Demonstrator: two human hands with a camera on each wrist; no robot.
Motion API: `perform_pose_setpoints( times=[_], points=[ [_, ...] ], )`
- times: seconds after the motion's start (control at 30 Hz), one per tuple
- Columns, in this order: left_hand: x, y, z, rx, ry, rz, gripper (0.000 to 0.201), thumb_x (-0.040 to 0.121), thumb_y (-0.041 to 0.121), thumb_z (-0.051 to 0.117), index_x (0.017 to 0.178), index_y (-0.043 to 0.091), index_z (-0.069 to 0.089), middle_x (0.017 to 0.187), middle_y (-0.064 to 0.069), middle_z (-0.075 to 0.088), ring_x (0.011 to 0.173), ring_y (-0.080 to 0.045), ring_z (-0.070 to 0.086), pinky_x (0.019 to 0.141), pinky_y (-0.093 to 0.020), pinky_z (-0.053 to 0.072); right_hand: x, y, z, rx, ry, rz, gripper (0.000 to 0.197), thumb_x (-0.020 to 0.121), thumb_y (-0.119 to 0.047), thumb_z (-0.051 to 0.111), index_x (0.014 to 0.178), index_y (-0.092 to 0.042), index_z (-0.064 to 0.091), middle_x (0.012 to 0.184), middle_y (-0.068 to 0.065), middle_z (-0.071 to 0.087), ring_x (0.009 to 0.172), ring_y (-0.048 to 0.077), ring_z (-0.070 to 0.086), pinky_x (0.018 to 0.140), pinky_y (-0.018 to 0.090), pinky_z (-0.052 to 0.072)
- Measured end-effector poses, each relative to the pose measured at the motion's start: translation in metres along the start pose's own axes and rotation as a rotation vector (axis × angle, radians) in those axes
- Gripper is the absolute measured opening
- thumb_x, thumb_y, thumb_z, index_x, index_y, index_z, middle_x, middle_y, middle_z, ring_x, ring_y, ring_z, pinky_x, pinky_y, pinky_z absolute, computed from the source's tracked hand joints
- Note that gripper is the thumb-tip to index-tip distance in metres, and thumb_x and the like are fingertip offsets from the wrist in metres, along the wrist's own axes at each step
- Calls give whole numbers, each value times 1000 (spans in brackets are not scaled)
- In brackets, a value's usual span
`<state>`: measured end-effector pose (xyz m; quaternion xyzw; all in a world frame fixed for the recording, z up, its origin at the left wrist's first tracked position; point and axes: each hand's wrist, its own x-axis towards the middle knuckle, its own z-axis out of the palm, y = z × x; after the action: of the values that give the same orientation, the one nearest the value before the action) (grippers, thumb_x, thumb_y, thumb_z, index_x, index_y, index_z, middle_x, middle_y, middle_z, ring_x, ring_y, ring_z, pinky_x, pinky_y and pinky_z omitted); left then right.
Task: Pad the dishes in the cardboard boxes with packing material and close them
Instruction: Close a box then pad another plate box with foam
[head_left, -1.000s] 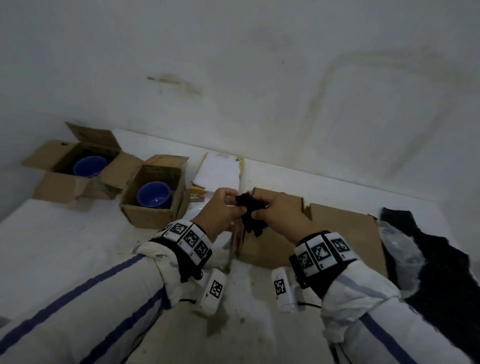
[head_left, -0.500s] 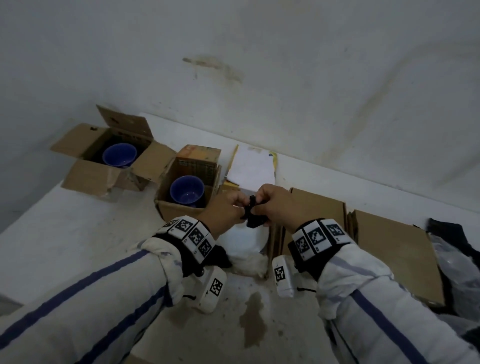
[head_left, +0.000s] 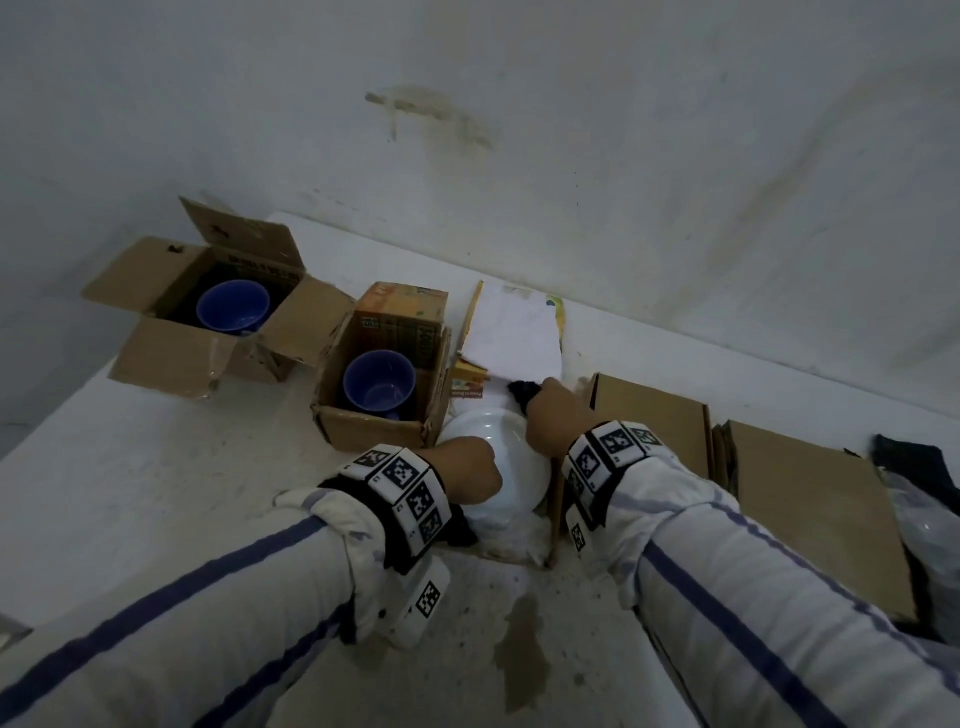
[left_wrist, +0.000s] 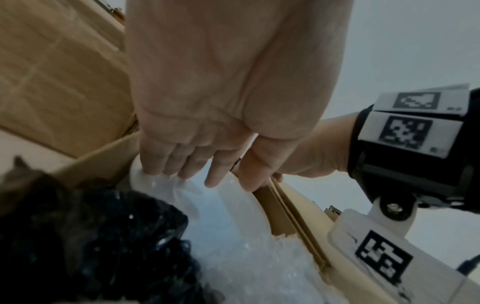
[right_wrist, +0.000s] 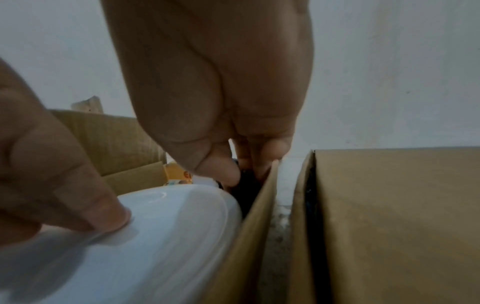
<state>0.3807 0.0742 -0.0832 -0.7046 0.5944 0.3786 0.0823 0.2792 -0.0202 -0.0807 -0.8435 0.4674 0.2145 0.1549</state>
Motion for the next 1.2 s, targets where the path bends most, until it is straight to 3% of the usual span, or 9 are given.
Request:
perform_pose_setpoints(
  times=[0.13, 0.27, 0.37, 0.53, 0.63, 0.73, 0.9, 1.07, 1.2],
  points=[
    [1, -2, -6, -60, -73, -61, 40, 100, 10, 35, 137, -3, 43, 145, -19, 40, 134, -31, 38, 111, -33, 31, 9, 0, 4, -271, -1, 11, 49, 92, -17, 41, 141, -20, 39, 135, 8, 43, 124, 28, 38, 99, 38, 36],
    [10, -9, -5, -32, -63, -36, 39, 99, 2, 32, 136, -3, 44, 145, -21, 40, 134, -34, 38, 110, -37, 32, 10, 0, 0, -344, -26, 11, 42, 92, -20, 41, 133, -19, 47, 133, 7, 48, 122, 27, 42, 102, 40, 33],
    [9, -8, -7, 22, -52, 5, 39, 99, 1, 32, 135, -3, 45, 144, -20, 41, 133, -34, 39, 110, -37, 32, 6, 6, -11, -224, -34, -21, 32, 94, -14, 40, 121, -10, 57, 126, 9, 57, 115, 27, 52, 102, 39, 40],
    [-2, 5, -11, 178, -26, 10, 40, 99, 14, 39, 137, 0, 45, 143, -16, 43, 133, -29, 40, 108, -32, 31, -16, 19, -35, 60, 63, -20, 33, 91, -2, 42, 116, -1, 63, 120, 15, 62, 108, 30, 58, 85, 30, 47],
    [0, 19, -15, 179, -14, 107, 37, 100, 12, 37, 133, -1, 49, 143, -16, 43, 133, -27, 39, 109, -31, 29, -39, 35, -37, 141, 93, 29, 32, 92, -5, 44, 116, -1, 64, 121, 15, 62, 110, 30, 58, 91, 33, 48],
    [0, 50, -14, 1, 48, 143, 28, 98, 11, 39, 117, 4, 58, 138, -15, 49, 127, -27, 45, 105, -32, 35, -67, 57, -35, 270, 159, 73, 31, 92, -8, 44, 114, 0, 65, 118, 16, 63, 107, 31, 59, 92, 37, 49],
    [-1, 127, 2, -159, 90, 306, 44, 95, 7, 40, 138, 13, 45, 147, -7, 41, 134, -23, 39, 106, -31, 33, -117, 106, -19, 397, 154, 193, 30, 95, -15, 46, 122, -12, 59, 132, 7, 55, 121, 23, 51, 102, 33, 40],
    [-7, 208, 34, -200, 66, 401, 29, 91, 8, 42, 111, 14, 62, 109, -6, 58, 106, -25, 54, 78, -27, 38, -165, 174, 1, 433, 203, 309, 27, 92, -13, 49, 112, -11, 66, 123, 9, 62, 114, 24, 56, 95, 31, 44],
    [-11, 264, 64, -269, -23, 460, 33, 91, 12, 51, 122, 12, 60, 125, -5, 60, 115, -22, 54, 93, -28, 45, -198, 239, 15, 460, 285, 476, 29, 91, -12, 45, 110, -7, 66, 119, 12, 64, 109, 27, 59, 94, 34, 47]
  ],
)
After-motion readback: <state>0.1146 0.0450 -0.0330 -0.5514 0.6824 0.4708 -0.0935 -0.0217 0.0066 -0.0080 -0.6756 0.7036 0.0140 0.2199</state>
